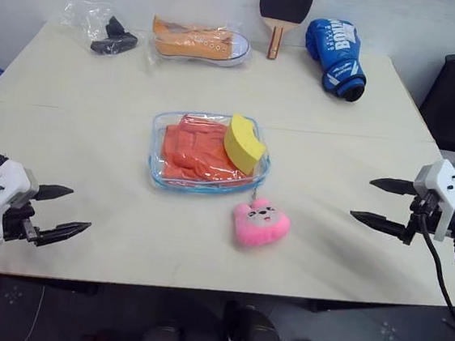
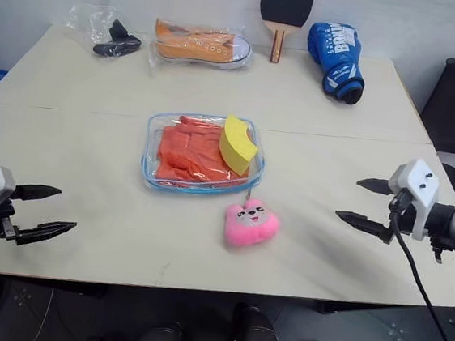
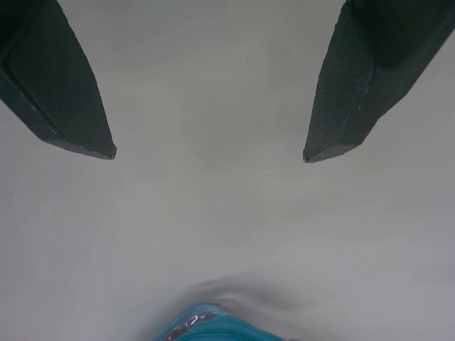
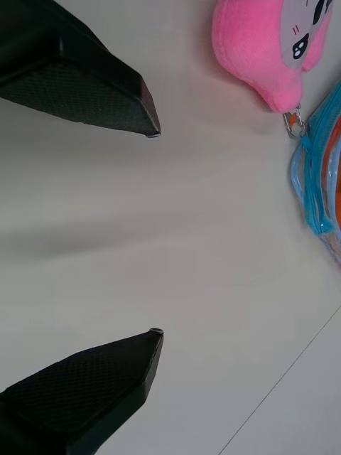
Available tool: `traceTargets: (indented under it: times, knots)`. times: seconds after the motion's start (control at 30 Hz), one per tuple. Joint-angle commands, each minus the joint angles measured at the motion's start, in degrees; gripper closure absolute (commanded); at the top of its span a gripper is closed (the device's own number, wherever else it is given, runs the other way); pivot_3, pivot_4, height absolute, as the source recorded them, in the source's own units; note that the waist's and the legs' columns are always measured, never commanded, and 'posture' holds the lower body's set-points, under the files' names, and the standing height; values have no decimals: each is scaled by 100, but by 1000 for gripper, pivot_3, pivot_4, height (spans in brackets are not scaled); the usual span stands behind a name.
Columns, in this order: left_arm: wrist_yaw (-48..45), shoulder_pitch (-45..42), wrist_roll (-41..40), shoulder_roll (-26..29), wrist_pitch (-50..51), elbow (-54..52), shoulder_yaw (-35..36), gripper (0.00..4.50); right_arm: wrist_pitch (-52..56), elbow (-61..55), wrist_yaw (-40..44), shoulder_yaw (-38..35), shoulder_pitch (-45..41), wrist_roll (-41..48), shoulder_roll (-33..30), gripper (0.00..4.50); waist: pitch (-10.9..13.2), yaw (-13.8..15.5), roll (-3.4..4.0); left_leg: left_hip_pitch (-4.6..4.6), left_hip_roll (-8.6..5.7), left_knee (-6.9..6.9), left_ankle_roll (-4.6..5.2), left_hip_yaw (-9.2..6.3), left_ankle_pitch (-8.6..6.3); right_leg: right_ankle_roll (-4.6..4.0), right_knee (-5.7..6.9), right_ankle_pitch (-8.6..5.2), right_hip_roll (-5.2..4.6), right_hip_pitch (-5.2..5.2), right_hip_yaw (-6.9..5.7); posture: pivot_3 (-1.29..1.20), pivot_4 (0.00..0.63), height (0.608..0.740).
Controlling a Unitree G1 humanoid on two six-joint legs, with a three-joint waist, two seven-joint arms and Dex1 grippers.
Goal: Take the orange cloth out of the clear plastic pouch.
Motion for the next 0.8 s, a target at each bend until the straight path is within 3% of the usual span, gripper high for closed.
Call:
traceTargets:
  times: [0.03,0.8]
  knots:
    - [-40,106,90,-12,-176,-125,57,18,-1,-168,-33,-238,-19,134,-11,0,0,-3,0,1,0,0,0,2,0,0,1,0,0,0,2,0,150,740]
    - [172,-246,-229,-192,308,-196,47,18,309,-280,-188,-187,-68,221,28,0,0,-10,0,7,-5,0,-1,24,2,0,18,0,3,2,26,0,150,740]
